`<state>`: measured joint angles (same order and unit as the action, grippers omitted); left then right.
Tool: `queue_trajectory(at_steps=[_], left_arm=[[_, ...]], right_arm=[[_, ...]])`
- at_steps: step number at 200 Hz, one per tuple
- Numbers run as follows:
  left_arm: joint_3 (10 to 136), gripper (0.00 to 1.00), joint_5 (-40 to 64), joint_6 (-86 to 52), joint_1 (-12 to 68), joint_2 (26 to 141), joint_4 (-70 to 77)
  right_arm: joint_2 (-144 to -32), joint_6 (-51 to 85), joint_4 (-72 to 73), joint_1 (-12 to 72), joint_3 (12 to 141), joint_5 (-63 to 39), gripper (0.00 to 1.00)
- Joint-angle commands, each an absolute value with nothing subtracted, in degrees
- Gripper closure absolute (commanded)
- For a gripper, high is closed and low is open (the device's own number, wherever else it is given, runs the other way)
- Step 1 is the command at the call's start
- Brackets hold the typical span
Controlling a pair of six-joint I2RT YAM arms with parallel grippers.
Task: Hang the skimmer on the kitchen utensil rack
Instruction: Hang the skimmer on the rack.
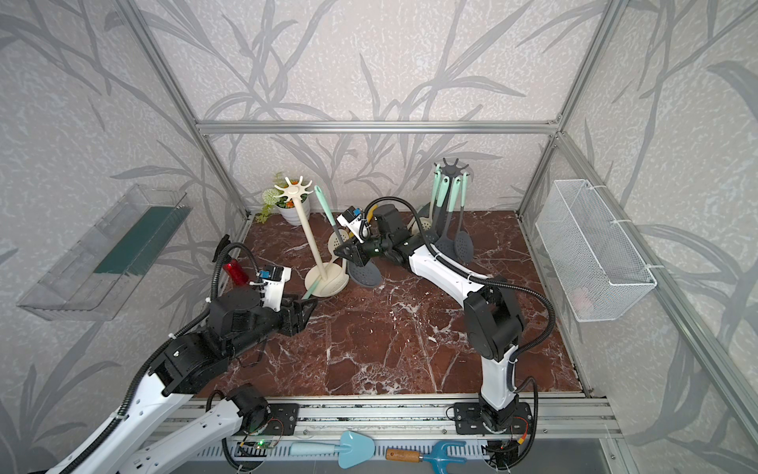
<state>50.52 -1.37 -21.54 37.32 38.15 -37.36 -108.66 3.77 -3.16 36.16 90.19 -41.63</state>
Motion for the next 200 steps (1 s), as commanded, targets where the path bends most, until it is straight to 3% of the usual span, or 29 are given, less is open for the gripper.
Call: queue_trajectory(at_steps=[1,200], left_arm=[[50.56,0.37,-0.88,-21.45,37.07,37.69,-37.69],[50.3,0.38,-0.88,-21.8,37.01,35.64,-38.52]], right_arm=[[-104.56,3.72,-0.33,36.16,89.14,-42.71,1.0],[-107.63,0.54,-5.36,38.76,93.11,-40.3,1.0]])
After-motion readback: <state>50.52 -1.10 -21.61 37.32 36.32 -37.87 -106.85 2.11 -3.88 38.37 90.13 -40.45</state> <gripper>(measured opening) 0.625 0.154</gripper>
